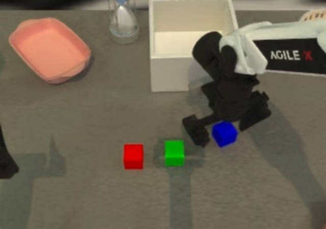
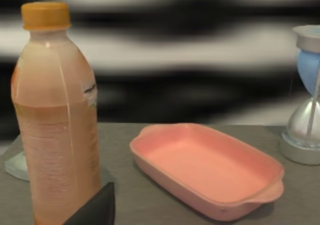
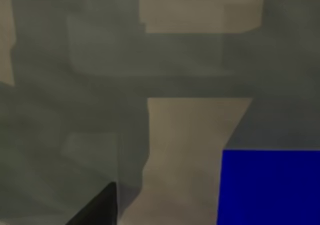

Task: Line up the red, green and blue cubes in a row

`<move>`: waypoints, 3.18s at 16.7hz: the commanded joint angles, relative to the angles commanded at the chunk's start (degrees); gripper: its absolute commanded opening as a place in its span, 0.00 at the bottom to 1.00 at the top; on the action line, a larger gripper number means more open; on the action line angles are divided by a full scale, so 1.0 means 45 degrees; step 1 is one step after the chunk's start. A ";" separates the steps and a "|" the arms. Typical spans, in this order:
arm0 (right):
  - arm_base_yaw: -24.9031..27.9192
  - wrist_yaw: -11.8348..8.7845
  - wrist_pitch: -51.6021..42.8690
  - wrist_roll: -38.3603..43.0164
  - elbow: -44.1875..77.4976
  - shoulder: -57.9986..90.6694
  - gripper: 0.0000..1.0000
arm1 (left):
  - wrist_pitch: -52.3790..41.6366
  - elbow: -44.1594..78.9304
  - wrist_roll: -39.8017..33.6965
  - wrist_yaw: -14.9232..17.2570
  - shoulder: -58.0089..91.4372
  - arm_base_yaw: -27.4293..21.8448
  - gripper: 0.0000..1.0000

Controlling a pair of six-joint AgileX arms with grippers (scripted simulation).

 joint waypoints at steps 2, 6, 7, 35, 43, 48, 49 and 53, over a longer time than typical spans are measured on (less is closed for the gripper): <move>0.0000 0.0000 0.0000 0.0000 0.0000 0.0000 0.62 | 0.0000 0.0000 0.0000 0.0000 0.0000 0.0000 1.00; 0.0000 0.0000 0.0000 0.0000 0.0000 0.0000 0.32 | 0.0000 0.0000 0.0000 0.0000 0.0000 0.0000 1.00; 0.0000 0.0000 0.0000 0.0000 0.0000 0.0000 0.25 | 0.0000 0.0000 0.0000 0.0000 0.0000 0.0000 1.00; 0.0107 0.0016 -0.2984 0.0486 0.1608 -0.1554 0.00 | 0.0000 0.0000 0.0000 0.0000 0.0000 0.0000 1.00; 0.0742 0.0079 -0.2924 0.5219 -0.0243 -0.3258 0.00 | 0.0000 0.0000 0.0000 0.0000 0.0000 0.0000 1.00; 0.0904 0.0093 -0.2862 0.6233 -0.0713 -0.3757 0.00 | 0.0000 0.0000 0.0000 0.0000 0.0000 0.0000 1.00; 0.0904 0.0093 -0.2862 0.6233 -0.0713 -0.3757 0.00 | 0.0000 0.0000 0.0000 0.0000 0.0000 0.0000 1.00; 0.0848 0.0088 -0.2343 0.6226 -0.1043 -0.3527 0.00 | 0.0000 0.0000 0.0000 0.0000 0.0000 0.0000 1.00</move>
